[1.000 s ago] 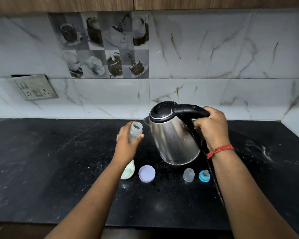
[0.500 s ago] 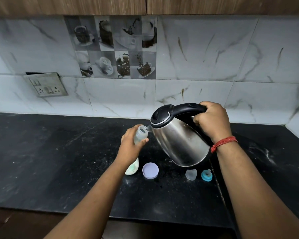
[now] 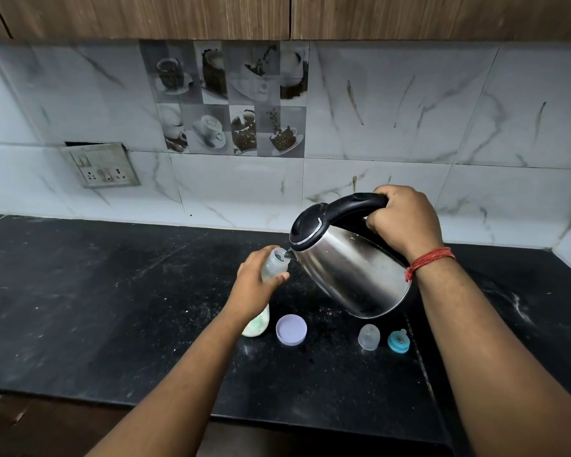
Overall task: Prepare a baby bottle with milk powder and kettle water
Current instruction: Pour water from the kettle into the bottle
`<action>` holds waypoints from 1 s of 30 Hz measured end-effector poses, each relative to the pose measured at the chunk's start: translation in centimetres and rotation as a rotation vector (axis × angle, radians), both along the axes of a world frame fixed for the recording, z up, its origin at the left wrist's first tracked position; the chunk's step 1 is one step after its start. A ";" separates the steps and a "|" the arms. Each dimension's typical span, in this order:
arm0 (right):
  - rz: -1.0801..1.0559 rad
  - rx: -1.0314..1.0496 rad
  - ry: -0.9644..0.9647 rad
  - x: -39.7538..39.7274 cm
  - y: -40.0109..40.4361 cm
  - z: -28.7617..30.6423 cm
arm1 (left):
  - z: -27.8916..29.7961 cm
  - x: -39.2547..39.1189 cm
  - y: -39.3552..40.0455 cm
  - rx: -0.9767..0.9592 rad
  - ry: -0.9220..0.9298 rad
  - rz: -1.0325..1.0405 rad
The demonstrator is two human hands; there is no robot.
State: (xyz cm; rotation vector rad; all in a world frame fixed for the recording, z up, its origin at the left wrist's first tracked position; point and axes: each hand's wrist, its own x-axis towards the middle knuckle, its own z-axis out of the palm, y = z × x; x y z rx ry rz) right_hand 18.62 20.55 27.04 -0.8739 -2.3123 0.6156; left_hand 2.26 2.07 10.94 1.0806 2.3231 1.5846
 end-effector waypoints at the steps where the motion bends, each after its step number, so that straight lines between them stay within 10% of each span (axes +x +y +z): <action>1: 0.001 0.008 -0.006 -0.1 0.0 0.2 | 0.1 0.0 0.0 -0.003 0.004 -0.002; 30: 0.011 0.134 -0.090 -2.4 1.4 2.2 | 0.5 -0.8 1.0 0.064 -0.022 -0.036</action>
